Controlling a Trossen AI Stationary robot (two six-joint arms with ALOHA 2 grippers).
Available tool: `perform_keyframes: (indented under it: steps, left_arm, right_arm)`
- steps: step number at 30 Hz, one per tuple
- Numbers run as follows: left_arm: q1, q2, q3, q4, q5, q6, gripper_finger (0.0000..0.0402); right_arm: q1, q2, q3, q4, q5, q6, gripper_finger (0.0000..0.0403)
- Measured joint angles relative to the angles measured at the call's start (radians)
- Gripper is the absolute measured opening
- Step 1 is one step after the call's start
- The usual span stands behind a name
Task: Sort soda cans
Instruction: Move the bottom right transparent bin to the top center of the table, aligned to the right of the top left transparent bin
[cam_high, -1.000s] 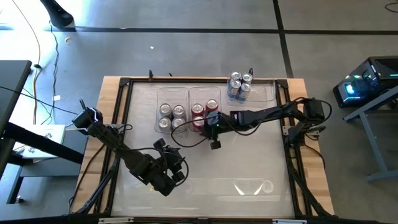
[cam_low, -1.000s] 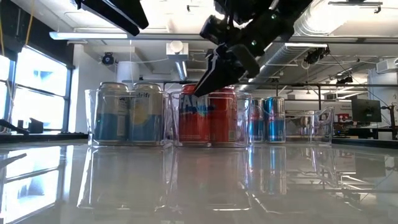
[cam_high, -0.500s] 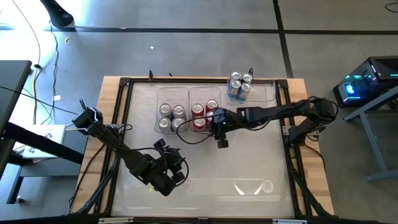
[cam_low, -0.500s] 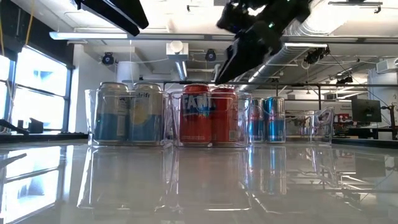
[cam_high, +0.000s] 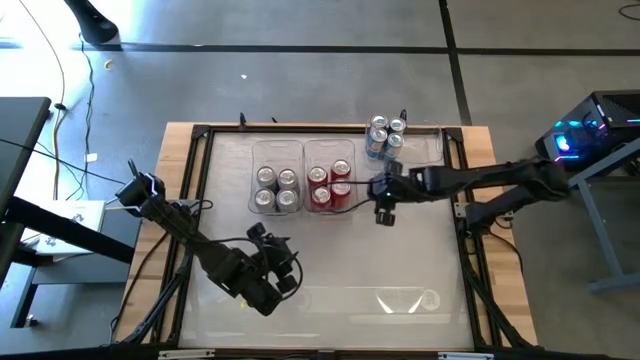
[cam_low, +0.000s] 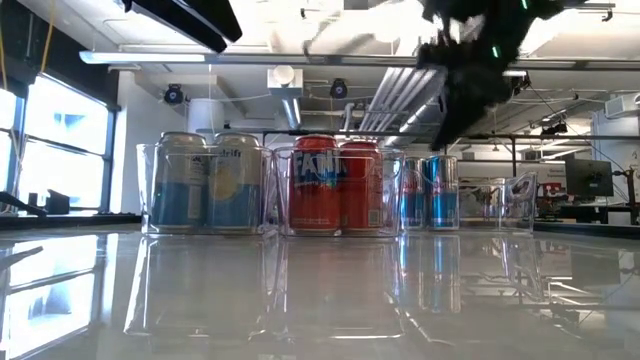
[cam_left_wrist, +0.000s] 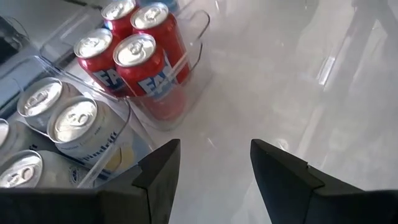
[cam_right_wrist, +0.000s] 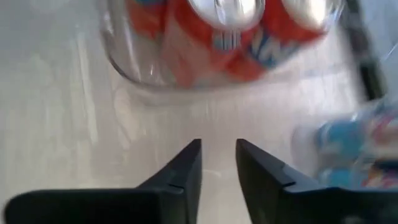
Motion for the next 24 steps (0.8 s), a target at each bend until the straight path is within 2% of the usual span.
perform_keyframes:
  steps: [5,9,13,19,24]
  left_arm:
    - [-0.021,0.000,0.000,0.001,-0.059,-0.017,0.0190]
    - [-0.025,0.000,0.000,0.002,-0.070,-0.018,0.0190]
    - [-0.023,0.000,0.000,0.004,-0.071,-0.018,0.0190]
    - [-0.022,0.000,0.000,0.006,-0.071,-0.018,0.0190]
    - [-0.022,0.000,0.000,0.007,-0.071,-0.018,0.0190]
  right_arm:
    - [-0.028,-0.022,-0.223,0.298,-0.006,0.087,0.0034]
    - [-0.035,0.014,-0.306,0.511,-0.006,0.132,0.0004]
    - [-0.047,0.081,-0.311,0.621,0.001,0.166,0.0004]
    - [-0.053,0.179,-0.276,0.679,-0.036,0.164,0.0001]
    - [-0.046,0.196,-0.264,0.693,-0.044,0.162,0.0000]
